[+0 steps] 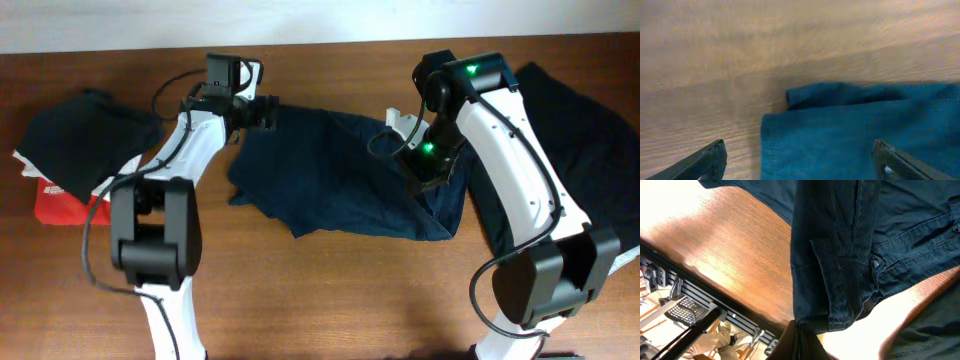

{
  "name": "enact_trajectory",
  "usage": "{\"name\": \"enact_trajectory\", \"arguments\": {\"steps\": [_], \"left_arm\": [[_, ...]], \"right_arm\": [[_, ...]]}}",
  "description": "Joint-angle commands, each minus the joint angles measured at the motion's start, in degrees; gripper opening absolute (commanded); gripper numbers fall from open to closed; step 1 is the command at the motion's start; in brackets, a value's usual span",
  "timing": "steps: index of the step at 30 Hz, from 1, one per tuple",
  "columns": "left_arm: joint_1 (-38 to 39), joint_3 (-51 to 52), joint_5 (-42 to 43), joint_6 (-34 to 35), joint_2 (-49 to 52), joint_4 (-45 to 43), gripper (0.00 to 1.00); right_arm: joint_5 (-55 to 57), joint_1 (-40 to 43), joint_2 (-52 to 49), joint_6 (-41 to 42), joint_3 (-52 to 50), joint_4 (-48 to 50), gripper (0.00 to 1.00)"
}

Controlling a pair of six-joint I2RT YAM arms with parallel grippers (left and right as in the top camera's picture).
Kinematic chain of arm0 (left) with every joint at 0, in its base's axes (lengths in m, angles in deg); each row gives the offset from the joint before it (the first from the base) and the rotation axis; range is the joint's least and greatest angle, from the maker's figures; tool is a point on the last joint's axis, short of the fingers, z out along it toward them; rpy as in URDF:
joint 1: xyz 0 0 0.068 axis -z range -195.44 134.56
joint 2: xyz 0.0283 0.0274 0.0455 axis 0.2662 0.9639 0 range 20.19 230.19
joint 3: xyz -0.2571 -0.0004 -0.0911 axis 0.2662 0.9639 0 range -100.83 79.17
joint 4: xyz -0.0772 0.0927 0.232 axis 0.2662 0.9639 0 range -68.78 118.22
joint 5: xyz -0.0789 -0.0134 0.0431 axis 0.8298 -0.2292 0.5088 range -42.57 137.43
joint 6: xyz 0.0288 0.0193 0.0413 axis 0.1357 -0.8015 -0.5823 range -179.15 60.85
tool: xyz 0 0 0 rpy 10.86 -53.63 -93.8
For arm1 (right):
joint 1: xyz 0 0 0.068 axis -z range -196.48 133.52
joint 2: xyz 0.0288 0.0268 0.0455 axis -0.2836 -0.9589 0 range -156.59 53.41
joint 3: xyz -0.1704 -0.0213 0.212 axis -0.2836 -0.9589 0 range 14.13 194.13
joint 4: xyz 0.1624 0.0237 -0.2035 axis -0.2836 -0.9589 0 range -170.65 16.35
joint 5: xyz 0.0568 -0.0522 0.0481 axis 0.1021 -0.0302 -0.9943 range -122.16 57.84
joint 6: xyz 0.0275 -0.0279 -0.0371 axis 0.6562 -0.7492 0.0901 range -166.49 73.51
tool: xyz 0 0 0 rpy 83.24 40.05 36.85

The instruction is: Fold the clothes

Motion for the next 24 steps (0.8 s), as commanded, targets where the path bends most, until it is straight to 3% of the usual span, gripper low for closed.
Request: {"name": "enact_trajectory", "arguments": {"steps": [1, 6, 9, 12, 15, 16, 22, 23, 24], "left_arm": [[-0.5, -1.3, 1.5, 0.5, 2.9, -0.1, 0.92], [-0.5, -1.3, 0.6, 0.6, 6.2, -0.2, 0.91], [-0.5, -1.3, 2.9, 0.6, 6.8, -0.8, 0.64], [-0.5, -1.3, 4.3, 0.6, 6.8, -2.3, 0.47], [-0.5, -1.3, 4.3, 0.6, 6.8, -2.8, 0.15], [-0.5, -1.4, 4.3, 0.6, 6.8, -2.9, 0.11], [-0.5, -2.7, 4.3, 0.6, 6.2, -2.8, 0.09], [-0.5, -2.7, 4.3, 0.6, 6.0, -2.8, 0.12], [-0.5, -2.7, 4.3, 0.6, 5.8, -2.5, 0.36]], "right_arm": [[0.7, 0.3, 0.0, 0.5, 0.2, -0.1, 0.04], [0.7, 0.3, 0.0, 0.6, 0.2, 0.0, 0.04], [0.7, 0.3, 0.0, 0.5, 0.2, 0.1, 0.04], [0.7, 0.3, 0.0, 0.5, 0.2, 0.5, 0.04], [0.7, 0.3, 0.0, 0.5, 0.2, 0.8, 0.04], [0.7, 0.3, 0.0, 0.5, 0.2, 0.9, 0.04], [2.2, 0.3, 0.0, 0.6, 0.2, 1.4, 0.04], [2.2, 0.3, 0.0, 0.6, 0.2, 1.4, 0.04], [2.2, 0.3, 0.0, 0.6, 0.2, 1.4, 0.04]]}}
